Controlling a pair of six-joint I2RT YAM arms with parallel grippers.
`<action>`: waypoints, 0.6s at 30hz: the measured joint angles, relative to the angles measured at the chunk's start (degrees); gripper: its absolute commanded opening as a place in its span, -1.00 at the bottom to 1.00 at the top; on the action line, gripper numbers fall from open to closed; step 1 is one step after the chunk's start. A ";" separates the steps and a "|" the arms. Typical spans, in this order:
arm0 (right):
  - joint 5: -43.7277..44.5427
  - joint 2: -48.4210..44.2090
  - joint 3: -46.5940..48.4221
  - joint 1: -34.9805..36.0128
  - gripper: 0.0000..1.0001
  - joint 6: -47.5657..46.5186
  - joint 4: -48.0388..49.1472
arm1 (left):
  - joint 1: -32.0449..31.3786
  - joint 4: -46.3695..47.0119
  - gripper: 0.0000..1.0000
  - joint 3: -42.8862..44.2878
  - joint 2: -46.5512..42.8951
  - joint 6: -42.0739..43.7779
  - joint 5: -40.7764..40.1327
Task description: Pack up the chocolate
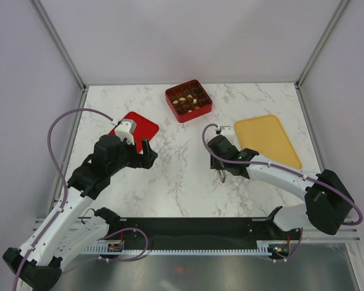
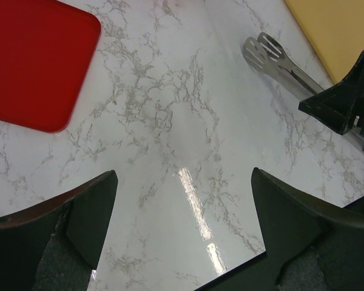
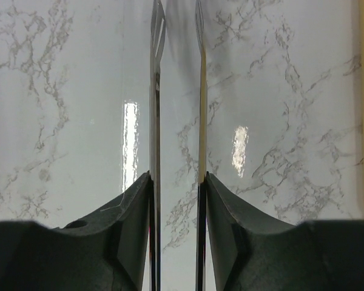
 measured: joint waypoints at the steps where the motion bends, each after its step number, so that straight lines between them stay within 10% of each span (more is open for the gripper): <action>1: 0.61 0.00 -1.05 0.46 -0.06 0.83 0.63 | 0.00 -0.22 0.99 0.00 0.11 -0.02 0.00; 18: 3.65 5.84 -8.28 5.33 0.35 7.61 10.62 | 0.09 -0.59 0.99 3.87 10.27 -6.12 1.70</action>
